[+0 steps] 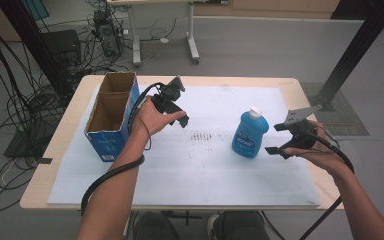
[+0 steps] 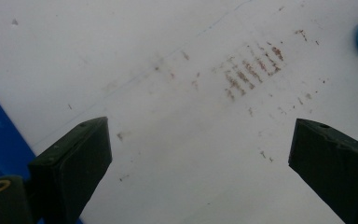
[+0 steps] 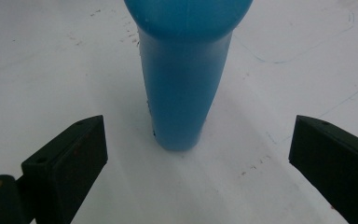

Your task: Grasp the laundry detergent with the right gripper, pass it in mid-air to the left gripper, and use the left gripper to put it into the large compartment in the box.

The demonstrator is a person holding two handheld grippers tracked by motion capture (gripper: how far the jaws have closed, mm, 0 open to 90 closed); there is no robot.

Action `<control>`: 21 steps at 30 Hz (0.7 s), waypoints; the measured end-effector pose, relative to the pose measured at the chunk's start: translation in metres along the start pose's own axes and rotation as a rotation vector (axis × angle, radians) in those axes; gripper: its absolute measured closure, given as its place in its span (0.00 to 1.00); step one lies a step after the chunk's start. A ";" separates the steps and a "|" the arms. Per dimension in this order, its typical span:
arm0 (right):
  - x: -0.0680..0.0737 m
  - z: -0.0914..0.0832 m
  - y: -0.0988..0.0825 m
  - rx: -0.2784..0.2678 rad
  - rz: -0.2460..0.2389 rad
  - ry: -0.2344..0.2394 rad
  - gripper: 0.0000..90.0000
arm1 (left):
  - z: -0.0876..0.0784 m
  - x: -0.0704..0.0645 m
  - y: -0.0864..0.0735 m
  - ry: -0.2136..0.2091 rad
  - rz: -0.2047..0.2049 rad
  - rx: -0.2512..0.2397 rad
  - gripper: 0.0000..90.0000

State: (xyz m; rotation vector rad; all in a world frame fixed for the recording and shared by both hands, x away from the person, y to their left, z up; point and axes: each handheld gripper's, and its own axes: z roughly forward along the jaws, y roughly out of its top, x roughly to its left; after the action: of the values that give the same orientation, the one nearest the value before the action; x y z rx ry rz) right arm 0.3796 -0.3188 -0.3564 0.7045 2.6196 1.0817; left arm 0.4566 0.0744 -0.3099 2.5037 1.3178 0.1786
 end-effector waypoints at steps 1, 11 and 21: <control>0.000 0.000 0.000 0.000 0.000 0.000 0.04 | 0.000 0.000 0.000 0.000 -0.001 0.000 0.07; 0.003 0.017 -0.006 -0.053 0.026 0.007 0.04 | 0.004 -0.001 0.001 -0.003 0.002 0.009 0.07; 0.007 0.033 -0.006 -0.107 0.033 0.009 0.04 | 0.005 0.000 -0.001 -0.004 0.000 0.010 0.07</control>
State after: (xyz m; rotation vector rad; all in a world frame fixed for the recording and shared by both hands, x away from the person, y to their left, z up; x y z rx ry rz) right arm 0.3837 -0.2991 -0.3845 0.7233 2.5431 1.2272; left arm 0.4573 0.0735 -0.3145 2.5110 1.3199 0.1674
